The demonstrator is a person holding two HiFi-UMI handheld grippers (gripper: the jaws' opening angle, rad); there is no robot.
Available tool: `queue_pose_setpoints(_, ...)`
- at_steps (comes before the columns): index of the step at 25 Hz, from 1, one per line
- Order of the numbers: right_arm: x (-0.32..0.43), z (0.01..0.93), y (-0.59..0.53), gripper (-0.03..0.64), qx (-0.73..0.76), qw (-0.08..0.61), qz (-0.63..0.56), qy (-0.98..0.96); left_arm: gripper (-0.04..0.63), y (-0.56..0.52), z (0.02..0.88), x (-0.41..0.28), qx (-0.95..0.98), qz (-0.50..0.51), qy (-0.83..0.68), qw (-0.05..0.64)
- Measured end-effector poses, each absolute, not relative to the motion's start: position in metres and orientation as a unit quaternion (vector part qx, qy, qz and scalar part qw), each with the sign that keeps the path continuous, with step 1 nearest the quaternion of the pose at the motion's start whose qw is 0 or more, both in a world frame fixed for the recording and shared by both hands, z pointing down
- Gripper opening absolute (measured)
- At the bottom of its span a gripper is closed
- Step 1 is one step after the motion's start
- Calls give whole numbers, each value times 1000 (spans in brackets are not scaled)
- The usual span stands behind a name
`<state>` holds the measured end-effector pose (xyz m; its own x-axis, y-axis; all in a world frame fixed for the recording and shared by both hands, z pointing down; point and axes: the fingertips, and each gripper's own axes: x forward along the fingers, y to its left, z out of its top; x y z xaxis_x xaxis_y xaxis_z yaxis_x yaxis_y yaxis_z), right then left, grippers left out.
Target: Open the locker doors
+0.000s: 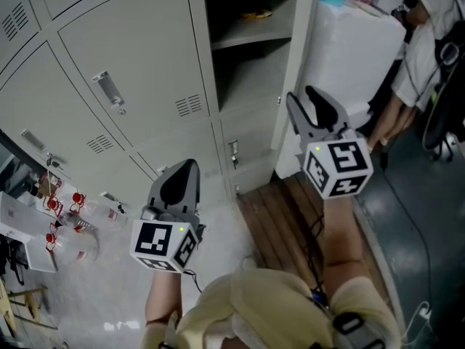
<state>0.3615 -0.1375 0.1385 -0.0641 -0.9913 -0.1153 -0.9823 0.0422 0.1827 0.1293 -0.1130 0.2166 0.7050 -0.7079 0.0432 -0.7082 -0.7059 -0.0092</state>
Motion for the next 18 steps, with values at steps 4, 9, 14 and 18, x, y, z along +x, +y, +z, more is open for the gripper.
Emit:
queue_pose_setpoints(4,379,139,-123,148,702,18,-106,-704,3,-114,217,139,931,20,-365,1)
queue_pose_setpoints(9,400,140,-107,120,721,15,-102,-685,3,-110,217,155,939,19,-342,-3)
queue_pose_setpoints(14,421,141,-96,90,741,9,-99,-664,3,-108,217,165,943,19,-332,-2)
queue_pose_setpoints(18,439,141,-90,77,758,2,-95,-646,3,-108,221,168,944,21,-330,3)
